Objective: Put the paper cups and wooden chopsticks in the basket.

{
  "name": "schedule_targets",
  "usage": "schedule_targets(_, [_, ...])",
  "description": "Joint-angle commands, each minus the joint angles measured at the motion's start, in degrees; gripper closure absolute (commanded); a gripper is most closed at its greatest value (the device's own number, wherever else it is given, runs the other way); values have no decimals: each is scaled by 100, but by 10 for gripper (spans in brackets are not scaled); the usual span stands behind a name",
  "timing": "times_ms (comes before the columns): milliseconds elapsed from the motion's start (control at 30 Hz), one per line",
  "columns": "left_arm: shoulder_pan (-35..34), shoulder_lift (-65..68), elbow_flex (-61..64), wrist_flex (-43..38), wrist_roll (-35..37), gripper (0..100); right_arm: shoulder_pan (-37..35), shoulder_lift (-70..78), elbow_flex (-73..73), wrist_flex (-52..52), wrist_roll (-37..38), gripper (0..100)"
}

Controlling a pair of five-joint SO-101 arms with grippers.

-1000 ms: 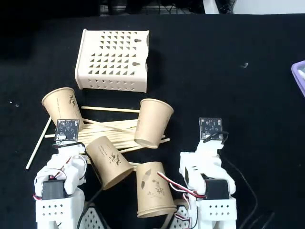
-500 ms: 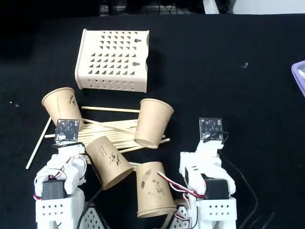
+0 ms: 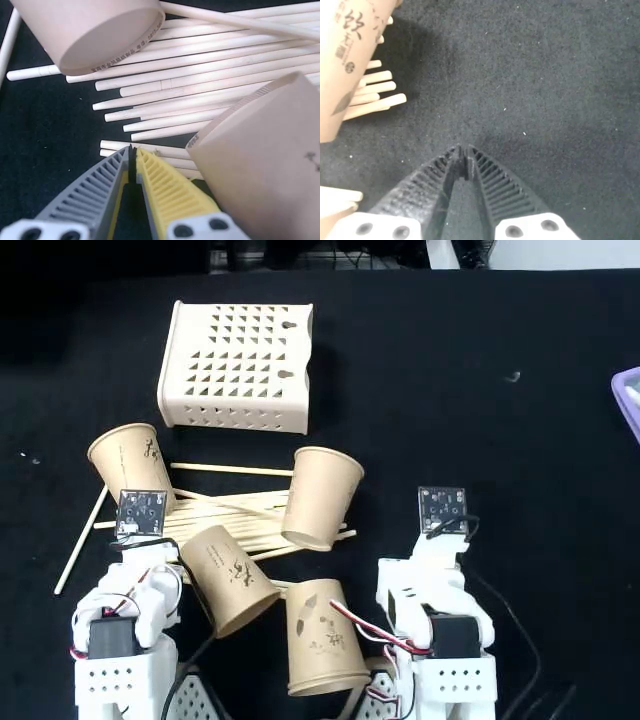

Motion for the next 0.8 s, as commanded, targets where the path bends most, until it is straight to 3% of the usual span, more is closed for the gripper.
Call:
schedule_targets(0, [-75,-44,127,-26,-62,970,123,-532,-22,-264,62,983])
schedule_targets(167, [-330,-44,-418,-826,-62,970,176,-532,-541,-844,62,983])
schedule_targets(500, [-2563,-44,-2484,-1741,-62,970,167,-532,-2862,-1969,70,976])
schedule_targets(700, [-2686,-44,-2905,-3042,-53,970,141,-523,-3020,-2716,677,750])
schedule_targets(767, [-2580,-44,-2932,-3376,-53,947,167,-505,-3231,-2831,668,724])
